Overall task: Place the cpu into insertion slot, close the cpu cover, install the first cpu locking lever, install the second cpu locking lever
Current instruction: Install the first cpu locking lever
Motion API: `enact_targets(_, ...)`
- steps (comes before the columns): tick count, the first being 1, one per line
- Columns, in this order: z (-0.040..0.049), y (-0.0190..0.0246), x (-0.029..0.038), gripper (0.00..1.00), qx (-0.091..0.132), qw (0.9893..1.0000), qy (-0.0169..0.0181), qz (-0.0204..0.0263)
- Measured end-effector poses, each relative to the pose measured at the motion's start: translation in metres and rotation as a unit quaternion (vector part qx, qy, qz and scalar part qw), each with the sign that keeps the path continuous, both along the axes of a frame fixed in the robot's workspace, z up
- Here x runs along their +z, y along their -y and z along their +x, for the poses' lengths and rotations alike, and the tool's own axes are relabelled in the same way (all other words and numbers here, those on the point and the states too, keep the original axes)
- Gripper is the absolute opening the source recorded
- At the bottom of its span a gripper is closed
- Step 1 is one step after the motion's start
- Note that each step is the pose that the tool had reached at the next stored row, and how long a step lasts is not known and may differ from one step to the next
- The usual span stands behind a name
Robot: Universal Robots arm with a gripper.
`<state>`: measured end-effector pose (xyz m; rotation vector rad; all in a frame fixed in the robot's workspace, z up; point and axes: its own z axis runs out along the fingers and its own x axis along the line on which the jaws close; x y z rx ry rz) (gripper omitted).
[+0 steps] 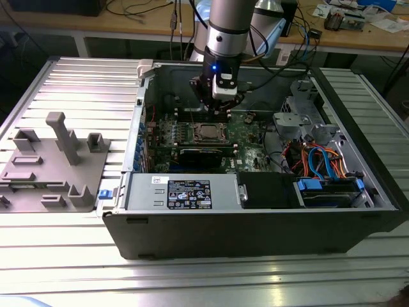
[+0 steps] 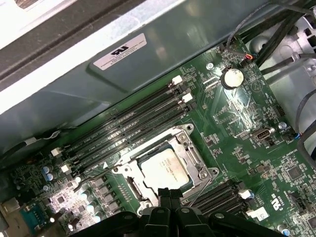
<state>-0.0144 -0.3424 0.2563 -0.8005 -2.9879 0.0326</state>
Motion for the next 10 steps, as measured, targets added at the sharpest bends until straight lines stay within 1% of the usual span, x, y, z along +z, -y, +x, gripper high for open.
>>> enact_targets(10,0.0000,0.0000,0.0000,0.11,0.029,0.9996,0.0000,0.0000)
